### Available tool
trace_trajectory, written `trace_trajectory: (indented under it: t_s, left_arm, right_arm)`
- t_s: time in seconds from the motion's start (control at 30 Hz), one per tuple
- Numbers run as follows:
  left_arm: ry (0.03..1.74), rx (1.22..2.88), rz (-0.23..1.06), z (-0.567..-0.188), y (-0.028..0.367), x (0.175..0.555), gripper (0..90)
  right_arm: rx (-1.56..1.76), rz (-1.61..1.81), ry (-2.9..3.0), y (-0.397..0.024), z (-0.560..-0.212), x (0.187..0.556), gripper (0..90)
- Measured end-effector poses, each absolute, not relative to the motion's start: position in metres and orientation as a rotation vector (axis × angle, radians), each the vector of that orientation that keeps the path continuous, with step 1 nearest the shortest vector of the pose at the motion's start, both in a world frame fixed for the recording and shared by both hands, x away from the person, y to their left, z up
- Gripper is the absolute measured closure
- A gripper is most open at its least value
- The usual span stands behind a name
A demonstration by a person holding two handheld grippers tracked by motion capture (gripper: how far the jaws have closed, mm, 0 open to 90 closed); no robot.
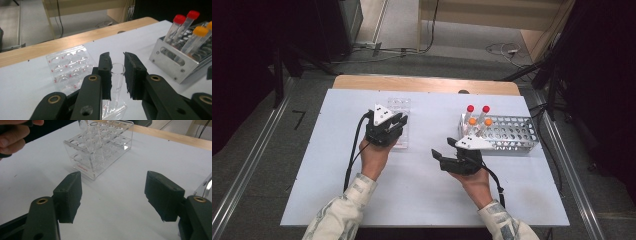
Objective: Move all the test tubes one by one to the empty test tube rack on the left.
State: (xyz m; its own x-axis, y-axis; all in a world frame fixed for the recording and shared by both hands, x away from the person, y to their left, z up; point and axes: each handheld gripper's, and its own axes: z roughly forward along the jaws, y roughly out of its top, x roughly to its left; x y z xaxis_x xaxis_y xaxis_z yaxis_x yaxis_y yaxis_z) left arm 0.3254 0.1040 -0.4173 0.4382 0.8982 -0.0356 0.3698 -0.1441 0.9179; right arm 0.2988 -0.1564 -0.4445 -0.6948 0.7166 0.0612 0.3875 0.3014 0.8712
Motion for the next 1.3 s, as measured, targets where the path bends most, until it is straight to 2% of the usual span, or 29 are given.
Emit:
trace_trajectory:
  t_s: [0.33,0.57,0.67,0.8,1.0,1.17,1.3]
  left_arm:
    - [1.128,1.746,0.681,-0.425,0.104,0.326,76.2]
    - [1.128,1.727,0.652,-0.423,0.108,0.326,68.2]
    - [1.132,1.696,0.625,-0.421,0.11,0.325,60.4]
    - [1.152,1.663,0.588,-0.419,0.113,0.326,43.6]
    - [1.185,1.633,0.588,-0.417,0.115,0.326,26.6]
    - [1.208,1.63,0.584,-0.417,0.116,0.326,20.0]
    - [1.222,1.619,0.6,-0.416,0.119,0.324,18.8]
  right_arm:
    - [0.993,1.353,2.235,-0.158,-0.445,0.299,28.4]
    - [0.996,1.354,2.232,-0.159,-0.445,0.299,28.5]
    - [0.999,1.355,2.227,-0.16,-0.444,0.298,28.6]
    - [0.996,1.34,2.217,-0.164,-0.443,0.299,28.7]
    - [1.012,1.323,2.176,-0.178,-0.438,0.298,28.8]
    - [1.045,1.301,2.129,-0.199,-0.436,0.299,28.9]
    - [1.082,1.28,2.088,-0.217,-0.434,0.3,29.2]
